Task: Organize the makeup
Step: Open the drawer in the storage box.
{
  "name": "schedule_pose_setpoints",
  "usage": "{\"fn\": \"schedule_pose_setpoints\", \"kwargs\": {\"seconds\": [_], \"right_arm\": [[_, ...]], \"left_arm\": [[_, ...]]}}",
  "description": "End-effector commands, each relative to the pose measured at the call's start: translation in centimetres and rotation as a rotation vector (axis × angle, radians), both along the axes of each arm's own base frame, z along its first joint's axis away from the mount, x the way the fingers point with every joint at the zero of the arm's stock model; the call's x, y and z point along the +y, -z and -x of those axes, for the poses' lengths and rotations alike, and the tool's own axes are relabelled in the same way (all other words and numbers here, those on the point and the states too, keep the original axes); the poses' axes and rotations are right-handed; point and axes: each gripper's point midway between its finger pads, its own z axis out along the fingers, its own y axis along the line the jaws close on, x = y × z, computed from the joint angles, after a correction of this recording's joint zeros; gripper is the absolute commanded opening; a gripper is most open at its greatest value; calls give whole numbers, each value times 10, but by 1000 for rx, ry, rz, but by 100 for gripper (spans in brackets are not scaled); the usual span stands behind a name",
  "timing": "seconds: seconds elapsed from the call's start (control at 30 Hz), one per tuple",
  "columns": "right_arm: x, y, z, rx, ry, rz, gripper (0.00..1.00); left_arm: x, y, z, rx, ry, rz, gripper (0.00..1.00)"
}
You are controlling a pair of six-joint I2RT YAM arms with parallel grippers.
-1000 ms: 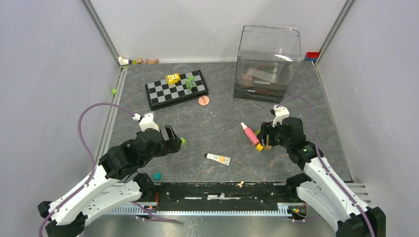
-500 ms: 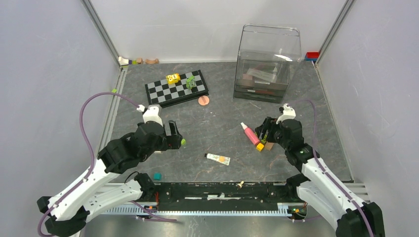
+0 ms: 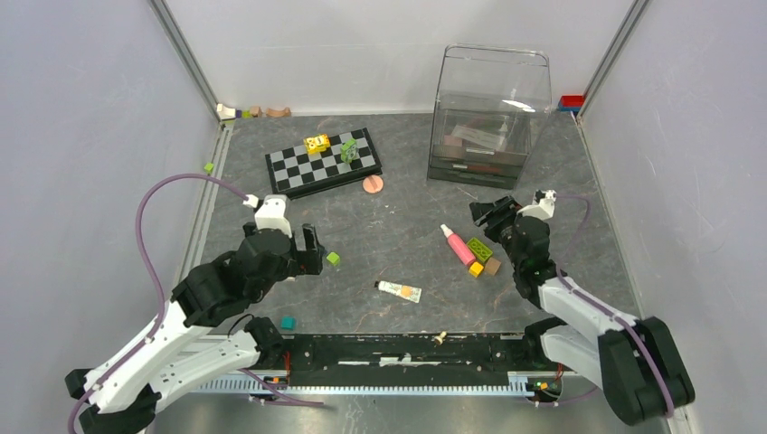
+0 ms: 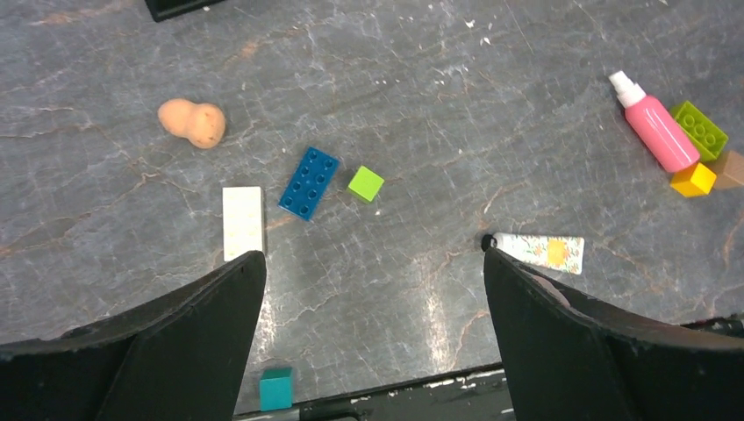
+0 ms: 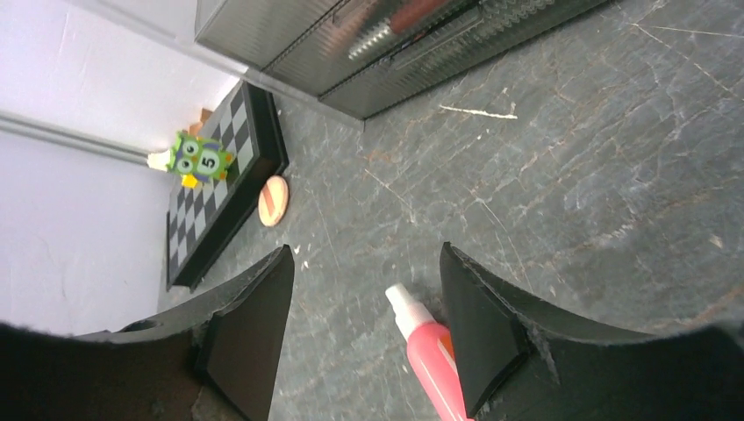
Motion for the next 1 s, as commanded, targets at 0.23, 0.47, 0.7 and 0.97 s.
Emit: {"fn": "schedule_pose_setpoints", "kwargs": {"seconds": [0.23,0.47,0.7,0.97], "right_arm": [[-1,-36,-51,-177,49,-320,62],[6,-35,-78,-211,17,-477,65],[8,-16,-104,-175,38,-559,68],[8,15,-118,-89,78,-576,66]], "left_arm": [[14,-8,-11,-66,-81,-28,100],[12,-5,-12,-55,-73,-39,100],[11,-3,-13,-49,-72,-49,100],[12,-4,-12,-54,-78,-44,100]]}}
